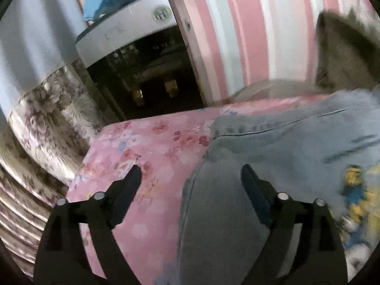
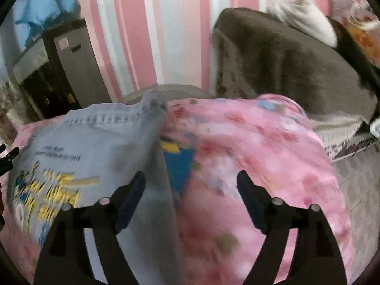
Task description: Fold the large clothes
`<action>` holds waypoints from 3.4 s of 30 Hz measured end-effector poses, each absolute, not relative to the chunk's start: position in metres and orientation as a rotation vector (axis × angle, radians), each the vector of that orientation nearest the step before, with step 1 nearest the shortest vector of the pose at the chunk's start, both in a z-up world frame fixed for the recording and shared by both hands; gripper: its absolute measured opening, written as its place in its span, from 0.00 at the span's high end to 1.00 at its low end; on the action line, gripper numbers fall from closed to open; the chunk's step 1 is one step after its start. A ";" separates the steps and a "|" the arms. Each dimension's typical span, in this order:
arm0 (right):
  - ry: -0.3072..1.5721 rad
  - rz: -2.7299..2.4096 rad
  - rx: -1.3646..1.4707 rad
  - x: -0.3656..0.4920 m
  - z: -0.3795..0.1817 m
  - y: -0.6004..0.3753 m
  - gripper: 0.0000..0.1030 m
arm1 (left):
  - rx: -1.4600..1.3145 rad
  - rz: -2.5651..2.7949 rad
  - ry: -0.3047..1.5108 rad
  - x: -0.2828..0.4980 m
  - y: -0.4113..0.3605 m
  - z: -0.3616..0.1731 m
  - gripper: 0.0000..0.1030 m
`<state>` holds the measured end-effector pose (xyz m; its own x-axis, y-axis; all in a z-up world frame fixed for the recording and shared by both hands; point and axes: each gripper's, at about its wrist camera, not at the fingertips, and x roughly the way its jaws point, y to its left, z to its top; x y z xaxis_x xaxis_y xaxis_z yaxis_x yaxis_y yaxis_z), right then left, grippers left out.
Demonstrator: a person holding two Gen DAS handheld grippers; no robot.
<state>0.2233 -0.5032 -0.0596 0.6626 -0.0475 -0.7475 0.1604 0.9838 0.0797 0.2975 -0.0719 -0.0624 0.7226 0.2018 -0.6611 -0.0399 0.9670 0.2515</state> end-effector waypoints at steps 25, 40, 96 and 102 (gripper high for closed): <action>0.941 0.005 0.211 0.225 -0.117 -0.442 0.19 | 0.109 -0.081 0.840 0.242 -0.212 -0.102 0.04; 0.844 0.128 0.390 0.210 -0.092 -0.454 0.60 | 0.141 -0.074 0.867 0.252 -0.214 -0.117 0.03; 0.652 0.127 0.399 0.161 -0.031 -0.394 0.08 | 0.072 -0.144 0.627 0.204 -0.154 0.003 0.03; 0.664 0.084 0.355 0.163 -0.039 -0.405 0.08 | 0.184 -0.125 0.657 0.224 -0.184 -0.027 0.03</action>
